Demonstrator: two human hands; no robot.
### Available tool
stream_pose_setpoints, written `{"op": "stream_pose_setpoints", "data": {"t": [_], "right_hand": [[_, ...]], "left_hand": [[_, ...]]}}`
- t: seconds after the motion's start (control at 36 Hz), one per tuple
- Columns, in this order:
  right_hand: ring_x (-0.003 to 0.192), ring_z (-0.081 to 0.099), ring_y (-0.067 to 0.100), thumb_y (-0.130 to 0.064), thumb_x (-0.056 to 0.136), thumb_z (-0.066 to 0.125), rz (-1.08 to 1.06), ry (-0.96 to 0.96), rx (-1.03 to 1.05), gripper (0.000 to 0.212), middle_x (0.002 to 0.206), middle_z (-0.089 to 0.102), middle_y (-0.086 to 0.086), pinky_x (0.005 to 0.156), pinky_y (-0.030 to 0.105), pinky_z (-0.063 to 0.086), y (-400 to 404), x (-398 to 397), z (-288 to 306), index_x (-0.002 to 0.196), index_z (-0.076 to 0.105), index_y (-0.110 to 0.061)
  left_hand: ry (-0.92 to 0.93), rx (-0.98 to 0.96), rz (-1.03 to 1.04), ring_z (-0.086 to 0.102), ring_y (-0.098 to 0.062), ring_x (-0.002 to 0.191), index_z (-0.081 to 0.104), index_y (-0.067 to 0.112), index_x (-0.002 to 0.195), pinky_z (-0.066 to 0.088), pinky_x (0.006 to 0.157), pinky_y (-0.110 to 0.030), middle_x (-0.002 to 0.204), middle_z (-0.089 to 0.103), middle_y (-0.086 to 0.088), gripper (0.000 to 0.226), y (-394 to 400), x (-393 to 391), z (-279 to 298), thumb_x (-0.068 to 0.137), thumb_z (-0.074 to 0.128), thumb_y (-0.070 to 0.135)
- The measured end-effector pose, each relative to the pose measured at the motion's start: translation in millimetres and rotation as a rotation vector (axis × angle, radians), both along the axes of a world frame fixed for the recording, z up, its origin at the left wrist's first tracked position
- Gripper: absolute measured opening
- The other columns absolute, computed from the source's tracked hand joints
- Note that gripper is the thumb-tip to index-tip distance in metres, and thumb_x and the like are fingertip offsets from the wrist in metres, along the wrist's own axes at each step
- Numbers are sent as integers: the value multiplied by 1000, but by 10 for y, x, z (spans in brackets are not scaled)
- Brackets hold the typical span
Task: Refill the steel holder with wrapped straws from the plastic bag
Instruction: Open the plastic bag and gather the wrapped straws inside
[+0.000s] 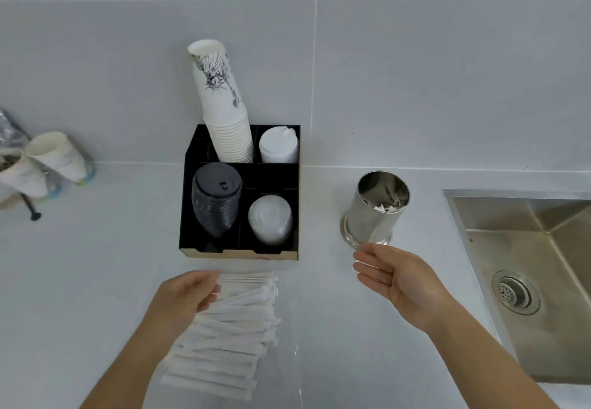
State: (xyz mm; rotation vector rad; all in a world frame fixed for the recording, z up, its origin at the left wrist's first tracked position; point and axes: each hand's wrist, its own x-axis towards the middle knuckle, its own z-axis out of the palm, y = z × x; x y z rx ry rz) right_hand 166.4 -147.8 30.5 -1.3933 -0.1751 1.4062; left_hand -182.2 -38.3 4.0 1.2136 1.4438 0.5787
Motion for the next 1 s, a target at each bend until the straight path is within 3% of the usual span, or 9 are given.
{"op": "stream_pose_setpoints", "data": {"t": [0.17,0.36,0.47,0.53,0.64,0.72,0.81,0.92,1.0], "right_hand": [[92,74,25,-17,92,61,64,23,-125,21,100,77,12,76,35,57,34,-374,-337,107,70,-4],[100,69,28,-16,93,61,107,-38,-239,17,108,72,14,78,36,56,63,-730,-649,105,68,-6],[100,67,28,-14,92,63,129,-91,-285,16,107,70,14,80,36,54,51,-921,-777,105,67,-7],[96,67,28,-14,90,65,150,-119,-298,16,102,71,13,80,36,54,46,-1029,-812,104,68,-7],[76,62,25,-11,86,67,224,-194,-321,8,80,68,9,74,33,56,17,-1218,-880,92,70,-7],[65,49,24,-7,81,63,279,-261,-319,3,68,56,10,68,32,54,23,-1357,-928,81,66,-7],[53,49,23,-8,83,62,247,-372,-347,8,58,59,7,62,35,51,29,-1500,-1009,78,68,-4],[45,51,20,-12,88,52,276,-577,-361,19,50,61,4,56,35,48,12,-1622,-1104,76,62,-2],[44,53,19,-14,90,47,264,-672,-342,22,50,62,5,51,31,48,-9,-1668,-1149,75,59,-3]], "left_hand": [[45,-111,221,69,-26,88,77,17,89,52,76,-33,85,77,-7,9,-141,-685,-318,88,68,20],[137,-144,300,65,-22,92,74,17,91,49,86,-37,95,73,-6,5,-168,-1139,-537,87,70,18],[236,-61,336,62,-14,82,71,17,94,45,67,-24,89,68,6,9,-141,-1280,-601,86,70,15],[251,-52,344,62,-19,86,69,15,100,45,68,-25,90,68,2,14,-98,-1343,-632,86,70,16],[231,-116,305,60,-23,71,69,12,98,46,70,-30,81,68,-9,13,4,-1389,-703,87,69,20],[269,-133,224,55,-20,55,72,13,90,46,62,-29,61,65,-4,14,57,-1382,-779,87,68,26],[328,-113,158,59,-16,51,72,16,80,45,57,-27,58,66,2,17,79,-1363,-850,86,67,32],[431,-39,68,50,-5,40,55,15,57,38,48,-26,43,57,8,34,54,-1310,-901,86,61,32],[467,57,24,45,-8,40,47,12,58,36,46,-27,44,51,5,36,27,-1287,-931,89,56,28]]}}
